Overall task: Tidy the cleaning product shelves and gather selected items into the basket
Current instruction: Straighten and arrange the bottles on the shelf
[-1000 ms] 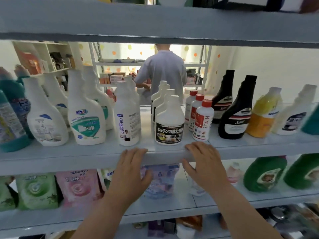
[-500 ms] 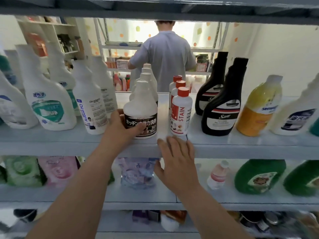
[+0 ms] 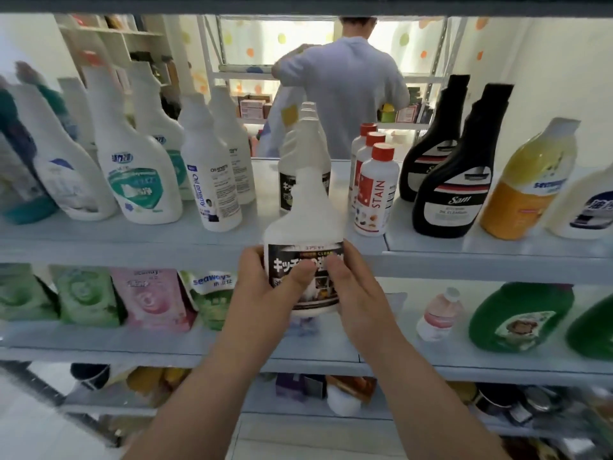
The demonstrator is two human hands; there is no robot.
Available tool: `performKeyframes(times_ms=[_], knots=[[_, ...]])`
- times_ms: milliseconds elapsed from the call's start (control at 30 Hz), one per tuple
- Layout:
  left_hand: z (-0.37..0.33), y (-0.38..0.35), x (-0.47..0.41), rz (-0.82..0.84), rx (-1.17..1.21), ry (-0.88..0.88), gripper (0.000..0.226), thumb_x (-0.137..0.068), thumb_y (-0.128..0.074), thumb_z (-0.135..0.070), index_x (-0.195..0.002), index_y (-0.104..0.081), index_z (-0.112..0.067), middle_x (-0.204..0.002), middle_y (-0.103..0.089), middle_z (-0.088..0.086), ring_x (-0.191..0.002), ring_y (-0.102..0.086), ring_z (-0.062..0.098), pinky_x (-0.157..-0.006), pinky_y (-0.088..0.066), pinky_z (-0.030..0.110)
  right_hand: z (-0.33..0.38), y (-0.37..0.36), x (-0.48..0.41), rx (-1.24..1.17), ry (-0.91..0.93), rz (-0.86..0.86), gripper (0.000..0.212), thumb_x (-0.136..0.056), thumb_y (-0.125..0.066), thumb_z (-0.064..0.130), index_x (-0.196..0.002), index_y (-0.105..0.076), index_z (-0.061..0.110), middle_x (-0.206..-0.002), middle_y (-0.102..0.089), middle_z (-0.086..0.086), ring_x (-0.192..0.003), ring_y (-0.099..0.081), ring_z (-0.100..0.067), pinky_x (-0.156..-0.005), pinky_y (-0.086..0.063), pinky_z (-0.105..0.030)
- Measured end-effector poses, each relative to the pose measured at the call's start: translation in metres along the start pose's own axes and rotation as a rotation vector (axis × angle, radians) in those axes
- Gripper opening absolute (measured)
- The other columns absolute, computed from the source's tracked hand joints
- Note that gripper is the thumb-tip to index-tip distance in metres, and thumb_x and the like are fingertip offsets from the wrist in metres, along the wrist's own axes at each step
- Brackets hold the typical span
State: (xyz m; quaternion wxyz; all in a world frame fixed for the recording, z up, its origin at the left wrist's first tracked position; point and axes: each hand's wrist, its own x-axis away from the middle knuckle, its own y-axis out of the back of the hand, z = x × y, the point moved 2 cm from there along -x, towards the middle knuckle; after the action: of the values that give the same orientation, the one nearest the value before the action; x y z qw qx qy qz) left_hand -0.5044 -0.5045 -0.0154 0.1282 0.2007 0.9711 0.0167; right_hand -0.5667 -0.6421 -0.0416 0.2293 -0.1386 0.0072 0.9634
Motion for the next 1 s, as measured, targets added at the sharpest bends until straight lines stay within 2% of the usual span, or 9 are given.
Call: performKeyframes(times_ms=[133, 233, 367, 467, 567, 633, 733, 900, 1000], knots=[[0.024, 0.021, 0.027, 0.099, -0.106, 0.123, 0.046, -0.076, -0.076, -0.055, -0.109, -0.049, -0.038, -0.107, -0.068, -0.013, -0.092, -0.067, -0.003, -0.069, -0.052, 0.014, -0.019, -0.030, 0.027, -0.165, -0.172, -0.104, 0.060, -0.083, -0.063, 0.073, -0.124, -0.068, 0.030, -0.121, -0.074, -0.006, -0.115, -0.070, -0.028, -0.103, -0.053, -0.055], [0.040, 0.046, 0.038, 0.137, -0.081, 0.148, 0.037, -0.091, -0.073, -0.028, -0.120, -0.052, -0.039, -0.109, -0.071, -0.013, -0.095, -0.069, -0.001, -0.075, -0.056, 0.019, -0.032, -0.049, 0.046, -0.162, -0.208, -0.174, 0.056, -0.078, -0.068, 0.076, -0.116, -0.070, 0.035, -0.117, -0.076, -0.004, -0.110, -0.072, -0.025, -0.096, -0.055, -0.050], [0.053, 0.071, 0.056, 0.013, 0.208, 0.430, 0.020, -0.098, -0.050, -0.024, -0.113, -0.061, -0.031, -0.106, -0.075, 0.009, -0.092, -0.074, 0.028, -0.074, -0.062, 0.052, -0.036, -0.073, 0.063, -0.278, -0.344, -0.189, 0.034, -0.082, -0.066, 0.053, -0.101, -0.077, 0.027, -0.111, -0.077, -0.011, -0.107, -0.072, -0.034, -0.086, -0.060, -0.053], [0.054, 0.085, 0.074, 0.088, 0.551, 0.731, 0.036, -0.100, -0.045, -0.041, -0.101, -0.072, -0.016, -0.087, -0.074, 0.017, -0.065, -0.070, 0.031, -0.041, -0.052, 0.034, -0.030, -0.087, 0.073, -0.119, -0.363, -0.180, 0.036, -0.071, -0.066, 0.062, -0.092, -0.076, 0.034, -0.100, -0.076, 0.004, -0.101, -0.069, -0.022, -0.084, -0.056, -0.044], [0.058, 0.094, 0.095, 0.333, 0.728, 0.887, 0.045, -0.082, -0.055, -0.050, -0.100, -0.076, -0.016, -0.083, -0.068, 0.013, -0.057, -0.067, 0.030, -0.034, -0.035, 0.018, -0.034, -0.107, 0.092, -0.180, -0.516, -0.092, 0.059, -0.076, -0.070, 0.070, -0.117, -0.071, 0.027, -0.110, -0.073, -0.003, -0.095, -0.068, -0.023, -0.066, -0.057, -0.032], [0.066, 0.096, 0.110, 0.462, 0.749, 0.939, 0.049, -0.087, -0.051, -0.053, -0.109, -0.071, -0.015, -0.087, -0.068, 0.014, -0.056, -0.067, 0.032, -0.033, -0.031, 0.018, -0.039, -0.119, 0.109, -0.374, -0.610, -0.081, 0.054, -0.078, -0.065, 0.066, -0.109, -0.080, 0.024, -0.108, -0.076, -0.010, -0.089, -0.072, -0.023, -0.067, -0.059, -0.031], [0.083, 0.104, 0.123, 0.608, 0.633, 0.911, 0.057, -0.093, -0.046, -0.063, -0.104, -0.077, -0.017, -0.094, -0.073, 0.015, -0.071, -0.071, 0.035, -0.038, -0.046, 0.023, -0.045, -0.125, 0.130, -0.401, -0.561, -0.160, 0.049, -0.077, -0.079, 0.053, -0.111, -0.076, 0.019, -0.108, -0.077, -0.014, -0.091, -0.074, -0.025, -0.091, -0.055, -0.045], [0.099, 0.121, 0.122, 0.637, 0.242, 0.486, 0.064, -0.065, -0.085, -0.048, -0.121, -0.066, -0.023, -0.108, -0.078, 0.003, -0.099, -0.075, 0.023, -0.078, -0.060, 0.039, -0.049, -0.114, 0.152, -0.140, -0.336, -0.114, 0.072, -0.063, -0.085, 0.027, -0.131, -0.061, 0.033, -0.118, -0.073, -0.010, -0.108, -0.071, -0.031, -0.084, -0.059, -0.044], [0.098, 0.121, 0.125, 0.573, 0.067, 0.319, 0.068, -0.055, -0.082, -0.050, -0.118, -0.066, -0.029, -0.108, -0.076, 0.002, -0.094, -0.075, 0.017, -0.079, -0.063, 0.039, -0.047, -0.112, 0.160, -0.129, -0.264, -0.041, 0.075, -0.063, -0.087, 0.021, -0.130, -0.062, 0.041, -0.119, -0.070, -0.007, -0.112, -0.068, -0.031, -0.084, -0.058, -0.041]])
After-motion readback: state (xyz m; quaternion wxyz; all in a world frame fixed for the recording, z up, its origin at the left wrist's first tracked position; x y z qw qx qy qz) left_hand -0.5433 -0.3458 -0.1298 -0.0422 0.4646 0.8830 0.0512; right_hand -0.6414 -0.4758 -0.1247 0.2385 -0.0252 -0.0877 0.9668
